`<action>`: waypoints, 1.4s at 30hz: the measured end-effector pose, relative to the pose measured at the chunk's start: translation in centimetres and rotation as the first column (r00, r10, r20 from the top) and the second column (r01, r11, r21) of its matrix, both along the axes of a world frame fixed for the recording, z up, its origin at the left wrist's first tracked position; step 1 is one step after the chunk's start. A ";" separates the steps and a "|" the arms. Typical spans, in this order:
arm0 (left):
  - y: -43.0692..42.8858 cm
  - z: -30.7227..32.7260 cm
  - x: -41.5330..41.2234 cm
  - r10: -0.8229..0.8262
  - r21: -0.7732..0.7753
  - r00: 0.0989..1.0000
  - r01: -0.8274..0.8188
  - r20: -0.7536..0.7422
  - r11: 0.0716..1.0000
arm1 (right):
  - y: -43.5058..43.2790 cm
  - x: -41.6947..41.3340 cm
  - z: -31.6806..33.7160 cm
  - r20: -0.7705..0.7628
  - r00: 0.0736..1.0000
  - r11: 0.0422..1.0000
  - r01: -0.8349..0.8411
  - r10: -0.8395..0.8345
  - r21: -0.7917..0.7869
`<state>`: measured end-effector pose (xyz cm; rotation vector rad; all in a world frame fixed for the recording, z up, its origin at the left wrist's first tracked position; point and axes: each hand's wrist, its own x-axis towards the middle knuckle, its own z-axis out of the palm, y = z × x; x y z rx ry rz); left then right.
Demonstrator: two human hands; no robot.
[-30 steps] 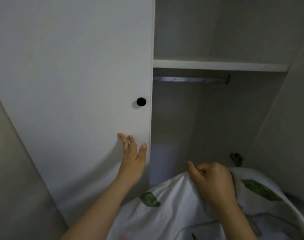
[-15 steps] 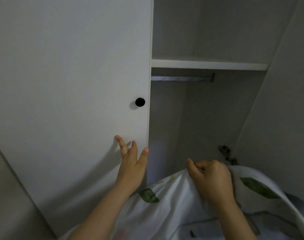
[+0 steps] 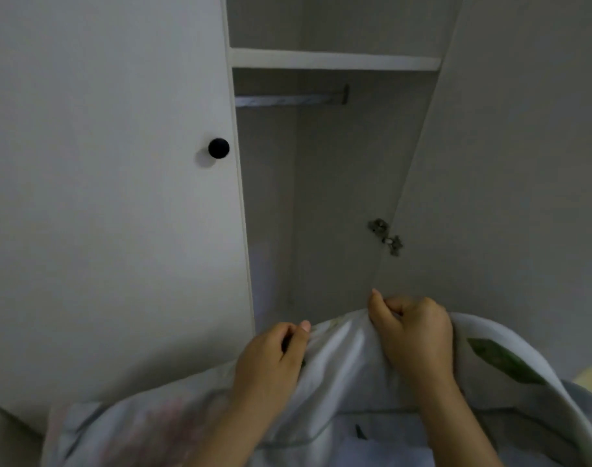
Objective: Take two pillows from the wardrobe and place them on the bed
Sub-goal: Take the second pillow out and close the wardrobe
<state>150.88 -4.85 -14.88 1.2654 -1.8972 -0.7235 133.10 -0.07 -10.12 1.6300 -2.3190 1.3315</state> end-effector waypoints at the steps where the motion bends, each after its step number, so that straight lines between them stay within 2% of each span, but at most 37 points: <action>1: 0.6 -0.3 -0.4 0.008 -0.022 1.000 -0.007 0.030 1.000 | 0.9 -0.1 -0.2 0.015 0.999 1.000 0.030 -0.030 0.002; 5: 2.3 -0.7 -2.7 0.008 0.001 0.999 -0.008 0.040 1.000 | 4.1 -1.0 -0.9 0.046 0.994 0.995 0.096 -0.097 0.012; 9: 3.8 -0.6 -5.1 0.028 0.099 0.996 -0.019 -0.083 0.995 | 6.8 -2.9 -0.9 0.018 0.990 0.988 0.138 -0.139 0.063; 12: 5.0 0.1 -7.4 -0.031 0.069 0.983 0.044 -0.181 0.997 | 8.9 -5.3 -0.6 0.011 0.983 0.976 0.183 -0.185 0.119; 16: 6.4 0.7 -10.8 -0.121 0.030 0.972 0.130 -0.203 0.991 | 11.9 -9.4 -0.2 0.065 0.968 0.956 0.224 -0.241 0.191; 19: 7.2 0.9 -12.6 -0.155 0.010 0.972 0.159 -0.176 0.987 | 13.8 -12.6 0.4 0.166 0.923 0.937 0.335 -0.348 0.101; 23: 7.9 1.4 -14.5 -0.186 -0.039 0.976 0.183 -0.114 0.982 | 15.0 -17.0 1.2 0.339 0.809 0.854 0.520 -0.480 -0.033; 26: 8.2 1.6 -15.3 -0.208 -0.053 0.972 0.203 -0.110 0.978 | 14.6 -19.2 1.7 0.404 0.803 0.871 0.490 -0.439 -0.028; 31: 8.9 1.6 -16.1 -0.225 -0.080 0.970 0.218 -0.096 0.973 | 13.3 -20.3 2.1 0.475 0.845 0.945 0.318 -0.246 -0.076; 38: 9.7 1.2 -16.5 -0.240 -0.087 0.967 0.232 -0.086 0.969 | 13.4 -20.7 2.3 0.513 0.818 0.937 0.343 -0.261 -0.071; 42: 9.9 1.5 -16.4 -0.225 -0.112 0.973 0.219 -0.047 0.969 | 13.9 -19.4 1.4 0.461 0.853 0.938 0.329 -0.246 -0.107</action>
